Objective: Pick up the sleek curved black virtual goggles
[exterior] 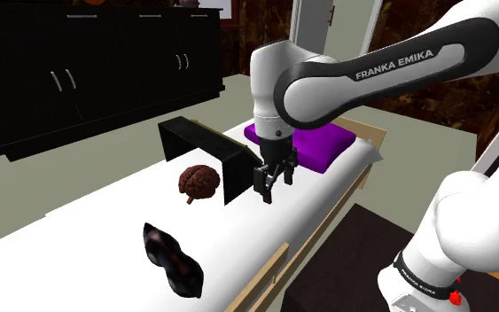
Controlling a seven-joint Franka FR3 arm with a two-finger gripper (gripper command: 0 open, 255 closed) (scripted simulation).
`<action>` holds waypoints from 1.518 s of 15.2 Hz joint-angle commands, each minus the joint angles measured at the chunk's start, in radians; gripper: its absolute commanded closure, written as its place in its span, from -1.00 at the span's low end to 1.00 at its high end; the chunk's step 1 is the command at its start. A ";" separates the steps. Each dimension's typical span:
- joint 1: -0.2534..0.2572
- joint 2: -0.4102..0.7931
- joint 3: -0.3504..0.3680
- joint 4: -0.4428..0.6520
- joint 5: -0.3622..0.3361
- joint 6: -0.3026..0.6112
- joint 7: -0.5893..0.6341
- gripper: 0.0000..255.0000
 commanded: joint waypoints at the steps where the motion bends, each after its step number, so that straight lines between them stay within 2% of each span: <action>1: 0.012 0.064 0.038 0.025 0.001 0.049 0.050 -1.00; 6: 0.030 0.242 0.108 0.136 -0.045 0.133 0.166 -1.00; 12: 0.074 0.474 0.158 0.309 -0.153 0.194 0.319 -1.00; 16: 0.129 0.633 0.161 0.454 -0.239 0.204 0.413 -1.00; 22: 0.238 0.868 0.135 0.714 -0.346 0.174 0.516 -1.00; 23: 0.239 0.874 0.133 0.709 -0.349 0.185 0.517 -1.00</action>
